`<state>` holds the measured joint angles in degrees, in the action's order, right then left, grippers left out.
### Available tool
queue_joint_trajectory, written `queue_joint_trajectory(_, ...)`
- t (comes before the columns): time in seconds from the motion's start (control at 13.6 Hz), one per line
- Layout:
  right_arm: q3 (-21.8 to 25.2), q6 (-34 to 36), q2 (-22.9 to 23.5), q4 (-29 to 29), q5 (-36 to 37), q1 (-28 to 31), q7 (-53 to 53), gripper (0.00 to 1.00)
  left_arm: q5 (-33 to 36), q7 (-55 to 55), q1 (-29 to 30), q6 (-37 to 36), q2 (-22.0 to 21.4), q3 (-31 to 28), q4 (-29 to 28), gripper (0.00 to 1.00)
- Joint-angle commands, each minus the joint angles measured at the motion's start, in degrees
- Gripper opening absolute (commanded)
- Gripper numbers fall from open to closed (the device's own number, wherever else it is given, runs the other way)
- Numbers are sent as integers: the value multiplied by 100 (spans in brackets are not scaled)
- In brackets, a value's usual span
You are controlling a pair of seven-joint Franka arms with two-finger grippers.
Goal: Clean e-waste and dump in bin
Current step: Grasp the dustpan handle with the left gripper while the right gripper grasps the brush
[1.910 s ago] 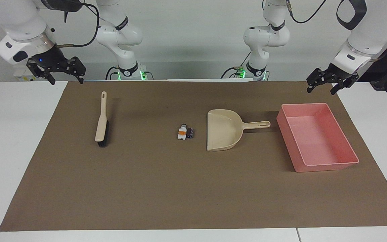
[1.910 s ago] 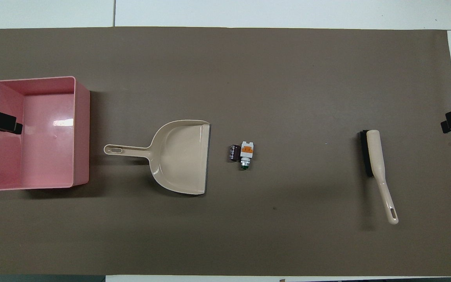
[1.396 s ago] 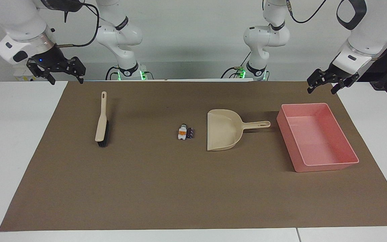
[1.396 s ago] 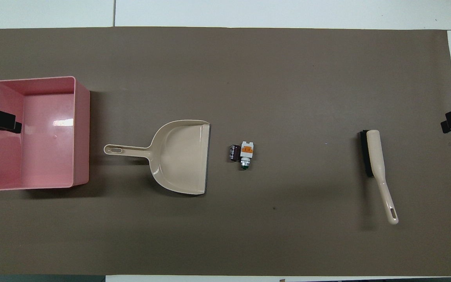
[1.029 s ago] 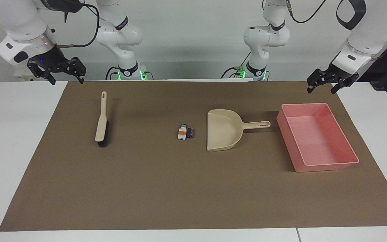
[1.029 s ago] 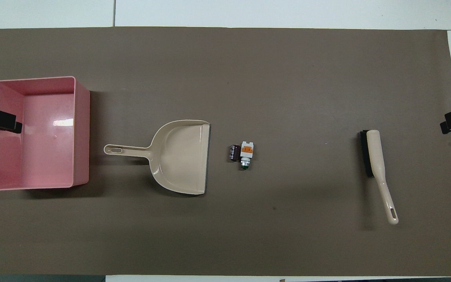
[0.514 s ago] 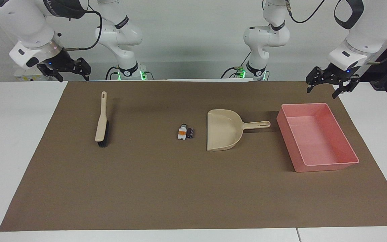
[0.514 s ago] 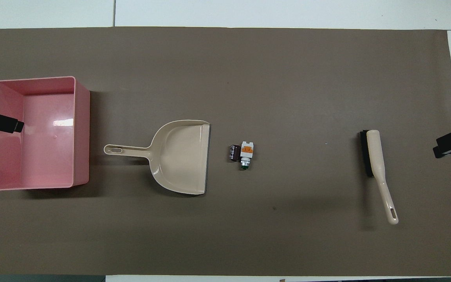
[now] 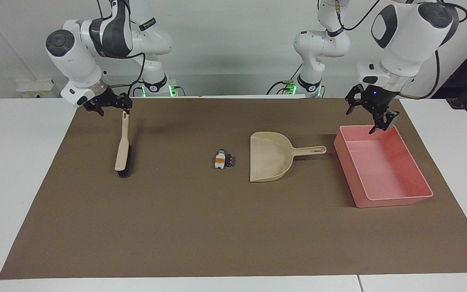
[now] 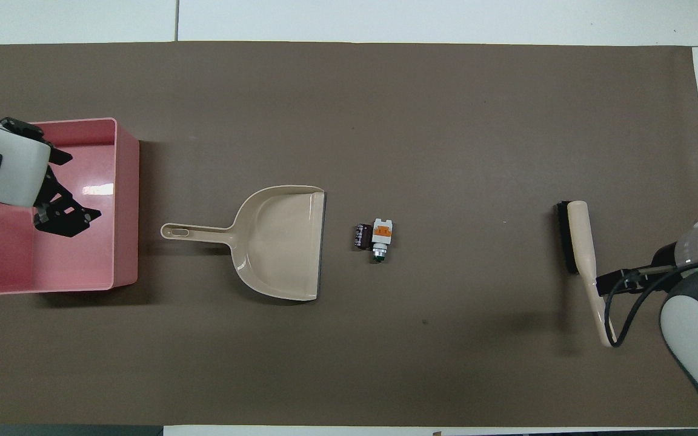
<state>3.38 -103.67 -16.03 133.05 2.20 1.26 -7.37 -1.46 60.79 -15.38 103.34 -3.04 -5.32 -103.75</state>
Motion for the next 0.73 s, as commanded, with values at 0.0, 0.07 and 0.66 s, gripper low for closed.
queue_joint_trajectory(0.0, -22, -809, 73, 693, -97, 112, 51, 99, 84, 809, -263, 783, -153, -48, -803, 99)
queue_joint_trajectory(0.07, -22, -1161, 169, 957, -97, 147, 51, 99, 84, 916, -394, 880, -48, -48, -970, 99)
queue_joint_trajectory(0.66, -31, -1525, 285, 1215, -97, 393, 42, 83, 84, 1126, -913, 1979, 629, -48, -1621, 99)
